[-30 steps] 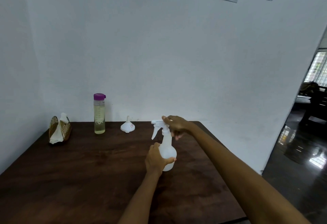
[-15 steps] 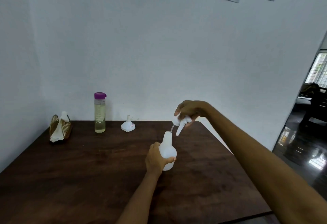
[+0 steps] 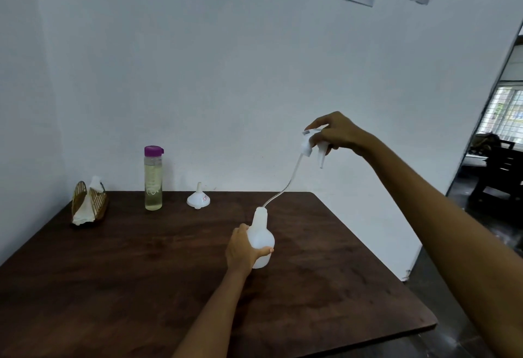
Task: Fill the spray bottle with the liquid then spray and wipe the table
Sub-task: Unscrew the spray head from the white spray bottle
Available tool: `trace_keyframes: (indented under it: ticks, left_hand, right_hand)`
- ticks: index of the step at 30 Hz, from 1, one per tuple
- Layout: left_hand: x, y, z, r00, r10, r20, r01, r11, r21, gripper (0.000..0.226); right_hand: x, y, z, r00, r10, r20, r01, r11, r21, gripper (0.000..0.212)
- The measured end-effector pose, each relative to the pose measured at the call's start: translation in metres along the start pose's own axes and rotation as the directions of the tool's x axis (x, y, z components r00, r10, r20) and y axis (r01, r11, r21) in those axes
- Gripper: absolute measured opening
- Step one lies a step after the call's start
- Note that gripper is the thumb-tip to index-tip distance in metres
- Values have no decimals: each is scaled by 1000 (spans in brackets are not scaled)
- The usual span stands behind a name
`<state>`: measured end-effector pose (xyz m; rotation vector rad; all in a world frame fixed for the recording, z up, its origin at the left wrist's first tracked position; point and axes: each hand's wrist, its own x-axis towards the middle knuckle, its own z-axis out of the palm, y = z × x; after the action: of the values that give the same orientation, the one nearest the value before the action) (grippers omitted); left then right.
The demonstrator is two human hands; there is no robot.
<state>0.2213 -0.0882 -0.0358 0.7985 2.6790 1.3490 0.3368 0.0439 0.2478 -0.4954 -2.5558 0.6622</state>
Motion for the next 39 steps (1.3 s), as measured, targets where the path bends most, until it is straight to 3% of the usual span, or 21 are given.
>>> trace_keyframes:
  ticks: [5,10,20,39]
  left_hand:
    - [0,0,0,1000,2,0,-2,1000,9,80]
    - [2,-1,0,1000,12,-2,-12,1000,18,80]
    - [2,2,-1,1000,-6,16,6,1000,30,80]
    - [4,2,0,1000,-13,24,11,998,55,83]
  right_hand:
    - [-10,4,-11,980,-163,116,183,964,-194,29]
    - [-23,12,1,967,-256,11,249,927,-281,42]
    - [-36,52,-3,958,-248,-140,232,965,-122,38]
    - [-46,58,-7,956,-247,-161,239,969,-67,36]
